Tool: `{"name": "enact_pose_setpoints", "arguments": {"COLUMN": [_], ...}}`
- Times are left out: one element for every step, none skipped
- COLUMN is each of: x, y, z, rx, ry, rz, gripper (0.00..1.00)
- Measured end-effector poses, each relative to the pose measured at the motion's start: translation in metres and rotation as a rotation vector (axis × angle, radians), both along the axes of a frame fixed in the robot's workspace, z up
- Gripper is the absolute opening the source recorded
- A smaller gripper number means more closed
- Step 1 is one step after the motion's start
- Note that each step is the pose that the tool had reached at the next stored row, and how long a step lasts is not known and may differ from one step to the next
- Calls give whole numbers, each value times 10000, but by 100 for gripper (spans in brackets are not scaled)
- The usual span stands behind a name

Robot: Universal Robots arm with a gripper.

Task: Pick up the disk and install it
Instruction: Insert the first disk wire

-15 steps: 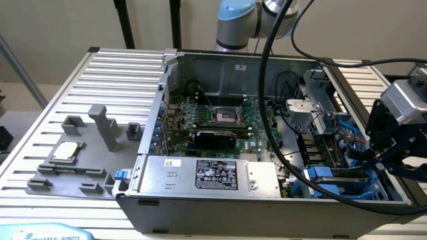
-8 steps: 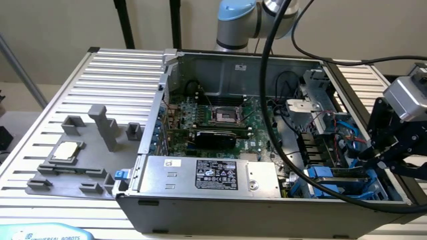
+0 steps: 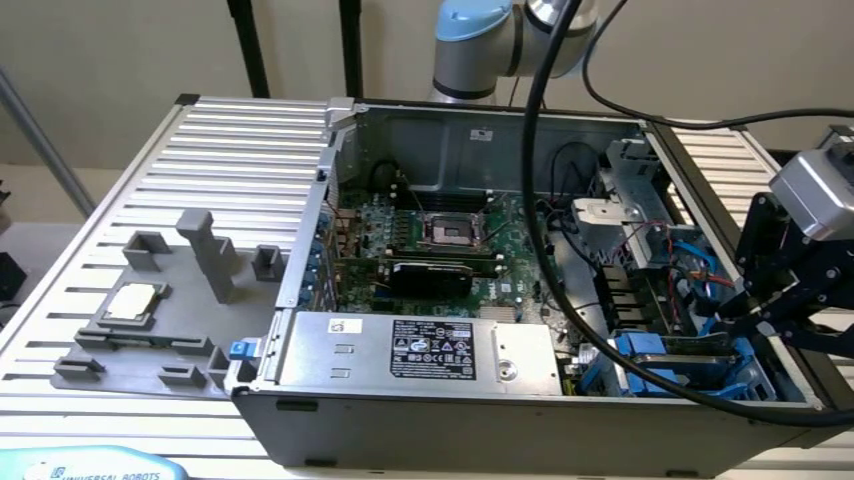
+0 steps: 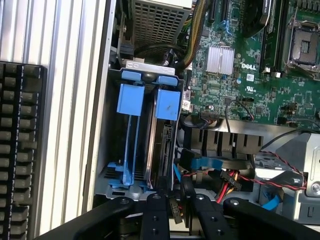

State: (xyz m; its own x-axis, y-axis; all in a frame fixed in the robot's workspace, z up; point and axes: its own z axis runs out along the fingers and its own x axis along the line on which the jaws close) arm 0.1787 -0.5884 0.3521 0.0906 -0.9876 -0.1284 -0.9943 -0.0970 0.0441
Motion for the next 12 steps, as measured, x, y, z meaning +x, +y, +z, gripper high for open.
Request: {"name": "enact_pose_setpoints", "arguments": {"x": [0,0,0,0,0,0,0,1,2,3,3,4], "y": [-1,-1,-2,-2,-2,-2,-2,-2,-3,-3,-4,-4], "z": [2,5,7,7,8,9,15,17,20,27,28,28], "rx": [-1,0,0,1,2,2,0,2,2,0,0,1], "ry": [0,0,0,0,0,0,0,0,0,0,0,0], "rz": [26,58,89,121,150,170,184,196,206,213,223,235], "gripper": [25,25,25,25,25,25,25,25,25,25,25,25]}}
